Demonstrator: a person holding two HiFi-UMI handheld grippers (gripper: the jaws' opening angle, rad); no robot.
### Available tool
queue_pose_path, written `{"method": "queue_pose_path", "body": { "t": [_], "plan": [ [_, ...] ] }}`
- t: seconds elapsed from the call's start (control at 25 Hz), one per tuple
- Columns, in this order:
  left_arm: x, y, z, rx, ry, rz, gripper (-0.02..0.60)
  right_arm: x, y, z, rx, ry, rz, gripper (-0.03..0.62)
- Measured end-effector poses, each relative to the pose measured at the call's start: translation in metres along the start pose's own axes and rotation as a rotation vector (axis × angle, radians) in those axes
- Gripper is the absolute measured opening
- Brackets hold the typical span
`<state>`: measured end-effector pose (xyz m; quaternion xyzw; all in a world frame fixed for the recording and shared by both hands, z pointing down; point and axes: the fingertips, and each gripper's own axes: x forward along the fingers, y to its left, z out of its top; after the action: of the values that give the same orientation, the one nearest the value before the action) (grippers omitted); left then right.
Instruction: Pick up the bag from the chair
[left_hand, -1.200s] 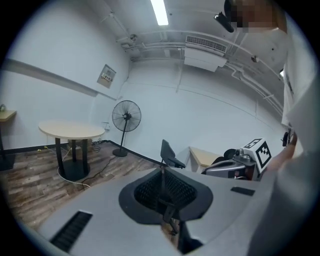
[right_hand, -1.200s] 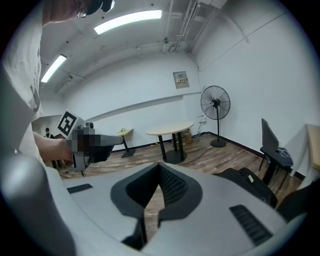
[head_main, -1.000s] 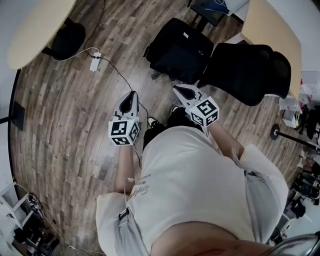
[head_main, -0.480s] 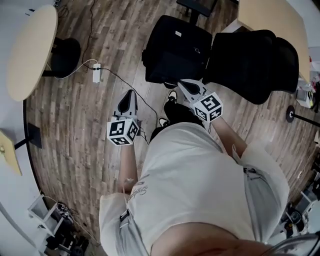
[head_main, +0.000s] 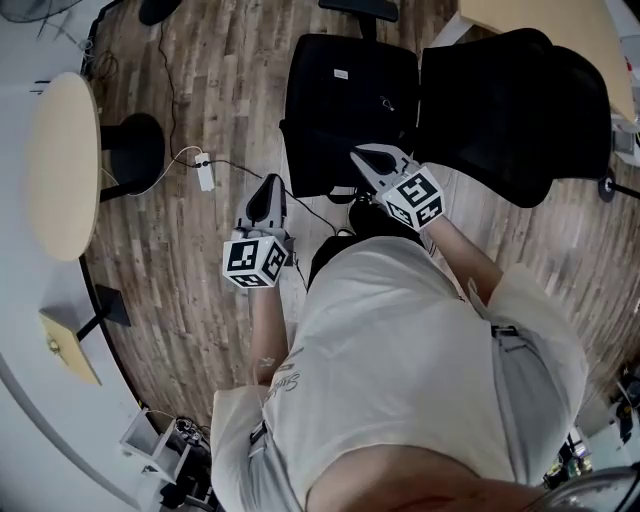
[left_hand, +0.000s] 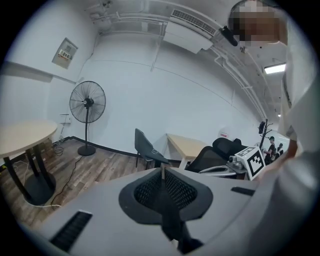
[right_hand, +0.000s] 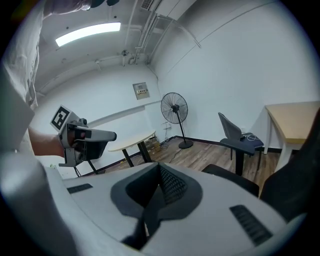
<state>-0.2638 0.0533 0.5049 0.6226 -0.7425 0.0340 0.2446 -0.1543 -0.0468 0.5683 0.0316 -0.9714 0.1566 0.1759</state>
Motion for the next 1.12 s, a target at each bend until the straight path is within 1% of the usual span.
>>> {"method": "queue_pose_path", "body": {
  "t": [0.16, 0.36, 0.48, 0.64, 0.76, 0.84, 0.96, 1.04, 1.12],
  "plan": [
    [0.031, -0.015, -0.001, 0.063, 0.049, -0.079, 0.026, -0.011, -0.023, 0.001, 0.016, -0.015, -0.067, -0.005],
    [0.053, -0.025, 0.010, 0.102, 0.071, -0.166, 0.026, -0.038, -0.048, 0.000, 0.071, -0.026, -0.193, -0.005],
    [0.061, -0.027, 0.010, 0.120, 0.094, -0.226, 0.026, -0.053, -0.054, -0.003, 0.106, -0.032, -0.265, -0.005],
    [0.074, -0.028, 0.001, 0.146, 0.144, -0.313, 0.026, -0.071, -0.060, -0.007, 0.137, -0.047, -0.388, -0.005],
    [0.081, -0.028, 0.000, 0.180, 0.169, -0.369, 0.026, -0.078, -0.058, -0.006, 0.155, -0.059, -0.451, -0.005],
    [0.085, -0.028, 0.000, 0.183, 0.174, -0.402, 0.026, -0.084, -0.054, -0.006, 0.142, -0.052, -0.490, -0.005],
    [0.087, -0.026, -0.002, 0.181, 0.179, -0.438, 0.026, -0.090, -0.045, -0.008, 0.062, -0.035, -0.554, -0.005],
    [0.086, -0.029, -0.003, 0.202, 0.184, -0.461, 0.026, -0.094, -0.042, -0.017, 0.025, -0.007, -0.586, -0.005],
    [0.081, -0.034, -0.006, 0.244, 0.184, -0.488, 0.026, -0.097, -0.039, -0.030, 0.037, 0.018, -0.598, -0.005]
  ]
}}
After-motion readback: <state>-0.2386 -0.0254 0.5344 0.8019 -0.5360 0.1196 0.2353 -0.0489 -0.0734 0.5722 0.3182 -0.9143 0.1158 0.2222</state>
